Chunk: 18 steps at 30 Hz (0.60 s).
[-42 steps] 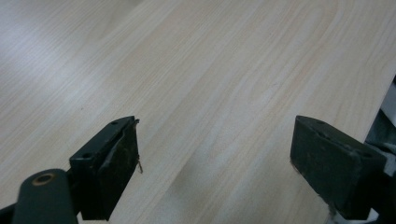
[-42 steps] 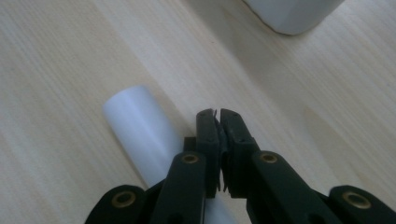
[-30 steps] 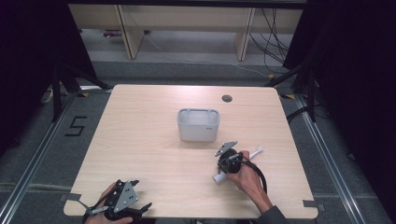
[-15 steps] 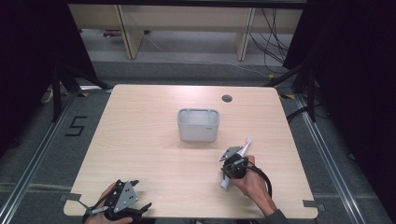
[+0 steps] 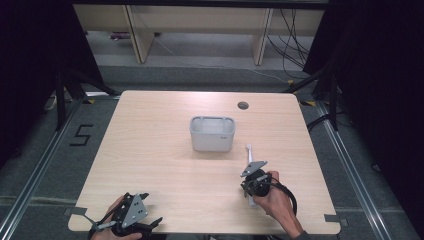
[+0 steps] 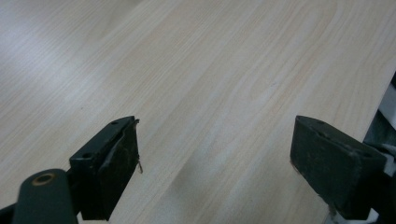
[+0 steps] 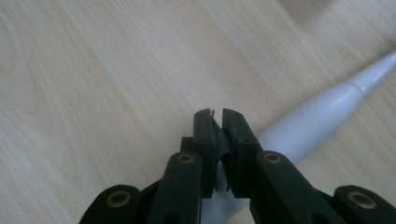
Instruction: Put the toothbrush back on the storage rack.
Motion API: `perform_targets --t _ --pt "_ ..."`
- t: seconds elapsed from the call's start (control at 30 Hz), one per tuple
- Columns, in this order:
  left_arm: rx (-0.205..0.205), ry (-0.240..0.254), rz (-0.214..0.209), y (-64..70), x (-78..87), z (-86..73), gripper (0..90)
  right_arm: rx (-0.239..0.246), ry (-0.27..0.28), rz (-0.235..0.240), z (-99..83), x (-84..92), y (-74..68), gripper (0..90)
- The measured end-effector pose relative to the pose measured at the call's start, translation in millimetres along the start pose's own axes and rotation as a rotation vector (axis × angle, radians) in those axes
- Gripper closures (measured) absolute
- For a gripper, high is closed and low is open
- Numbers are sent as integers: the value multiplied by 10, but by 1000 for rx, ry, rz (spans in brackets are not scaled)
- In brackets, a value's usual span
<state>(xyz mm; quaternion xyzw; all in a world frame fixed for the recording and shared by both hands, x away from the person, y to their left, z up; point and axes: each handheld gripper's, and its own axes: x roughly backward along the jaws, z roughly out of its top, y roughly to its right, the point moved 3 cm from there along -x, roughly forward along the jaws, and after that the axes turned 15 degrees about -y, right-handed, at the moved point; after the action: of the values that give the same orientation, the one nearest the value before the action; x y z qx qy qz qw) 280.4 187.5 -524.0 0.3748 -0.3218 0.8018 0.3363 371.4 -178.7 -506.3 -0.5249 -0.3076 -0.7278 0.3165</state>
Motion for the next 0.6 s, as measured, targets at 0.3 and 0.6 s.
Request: perform_targets --t 0.3,0.6 --pt "1 1 -2 1 0 1 150 -48 14 23 -44 44 12 815" --pt "-1 -1 -4 2 -7 -1 150 -148 34 57 -66 254 158 575"
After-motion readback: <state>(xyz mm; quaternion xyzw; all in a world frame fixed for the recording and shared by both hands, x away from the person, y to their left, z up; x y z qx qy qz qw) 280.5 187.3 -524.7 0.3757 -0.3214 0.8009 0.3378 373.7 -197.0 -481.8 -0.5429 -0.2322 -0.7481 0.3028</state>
